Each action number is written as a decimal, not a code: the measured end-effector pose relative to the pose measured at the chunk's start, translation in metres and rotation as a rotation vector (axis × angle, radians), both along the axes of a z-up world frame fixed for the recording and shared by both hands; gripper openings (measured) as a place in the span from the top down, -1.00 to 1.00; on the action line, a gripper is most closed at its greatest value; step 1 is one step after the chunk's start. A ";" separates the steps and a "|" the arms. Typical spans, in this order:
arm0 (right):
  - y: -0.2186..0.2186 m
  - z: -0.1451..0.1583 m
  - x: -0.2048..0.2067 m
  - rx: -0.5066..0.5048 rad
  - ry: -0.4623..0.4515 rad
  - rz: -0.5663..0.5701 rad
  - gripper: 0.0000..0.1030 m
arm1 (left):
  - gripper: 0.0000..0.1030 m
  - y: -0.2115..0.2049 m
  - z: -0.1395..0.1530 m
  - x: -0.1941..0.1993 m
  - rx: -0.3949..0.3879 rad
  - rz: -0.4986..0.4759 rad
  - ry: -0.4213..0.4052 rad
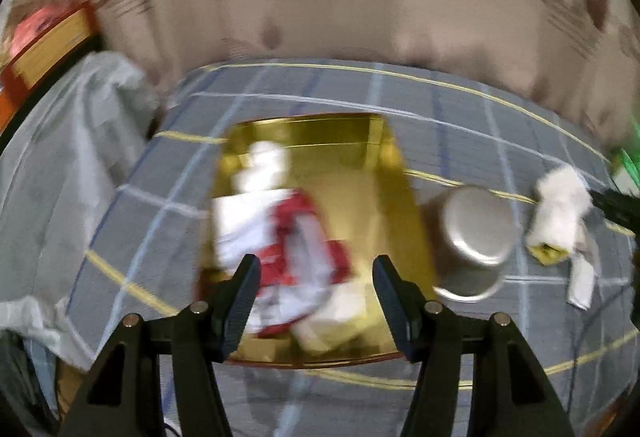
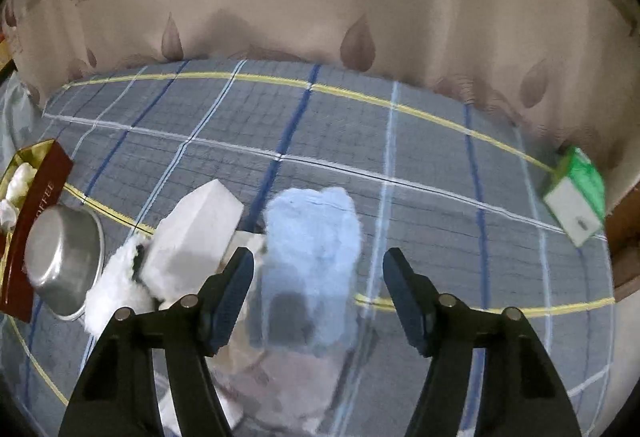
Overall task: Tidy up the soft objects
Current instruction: 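Grasp the light blue fuzzy sock with the right gripper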
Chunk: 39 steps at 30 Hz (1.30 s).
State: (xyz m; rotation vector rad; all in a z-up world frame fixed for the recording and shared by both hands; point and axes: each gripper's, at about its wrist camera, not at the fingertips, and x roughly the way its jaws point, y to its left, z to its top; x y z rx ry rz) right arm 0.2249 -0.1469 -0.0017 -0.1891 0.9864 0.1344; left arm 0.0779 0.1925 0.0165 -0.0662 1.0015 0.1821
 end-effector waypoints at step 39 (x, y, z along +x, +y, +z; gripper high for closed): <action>-0.123 -0.003 -0.068 0.213 -0.063 -0.168 -0.30 | -0.16 -0.235 -0.048 0.079 0.012 -0.502 0.134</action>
